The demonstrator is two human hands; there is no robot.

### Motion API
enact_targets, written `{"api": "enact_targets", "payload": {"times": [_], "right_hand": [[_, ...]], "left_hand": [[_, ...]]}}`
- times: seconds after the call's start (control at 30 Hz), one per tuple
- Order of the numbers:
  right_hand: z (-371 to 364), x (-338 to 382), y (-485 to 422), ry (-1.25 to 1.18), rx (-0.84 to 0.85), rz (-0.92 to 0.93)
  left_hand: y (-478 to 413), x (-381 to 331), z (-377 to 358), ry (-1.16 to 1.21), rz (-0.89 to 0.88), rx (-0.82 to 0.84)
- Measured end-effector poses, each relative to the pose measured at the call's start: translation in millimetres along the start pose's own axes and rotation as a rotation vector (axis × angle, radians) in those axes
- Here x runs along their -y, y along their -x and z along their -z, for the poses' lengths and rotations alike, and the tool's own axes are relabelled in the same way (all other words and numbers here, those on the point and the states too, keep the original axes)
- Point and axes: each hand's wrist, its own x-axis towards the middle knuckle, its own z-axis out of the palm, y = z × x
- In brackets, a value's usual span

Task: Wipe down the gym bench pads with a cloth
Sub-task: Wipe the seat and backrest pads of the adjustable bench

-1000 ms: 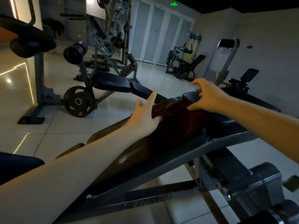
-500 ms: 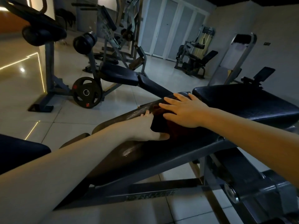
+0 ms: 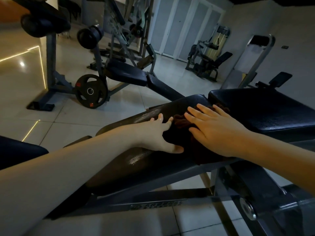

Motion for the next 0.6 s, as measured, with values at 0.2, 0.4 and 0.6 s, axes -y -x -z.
{"api": "enact_targets", "payload": {"times": [0.2,0.4,0.6], "right_hand": [[5,-6,-50,-0.014,0.008,0.001],[10,-5,-121,-0.06,-0.001,-0.039],[18,5,-126,-0.079,0.003,-0.073]], "left_hand": [[-3,-1,0,-0.022,0.003,0.006],[-1,1,-1,0.017,-0.008,0.011],[10,-5,1,0.057,-0.023,-0.019]]}}
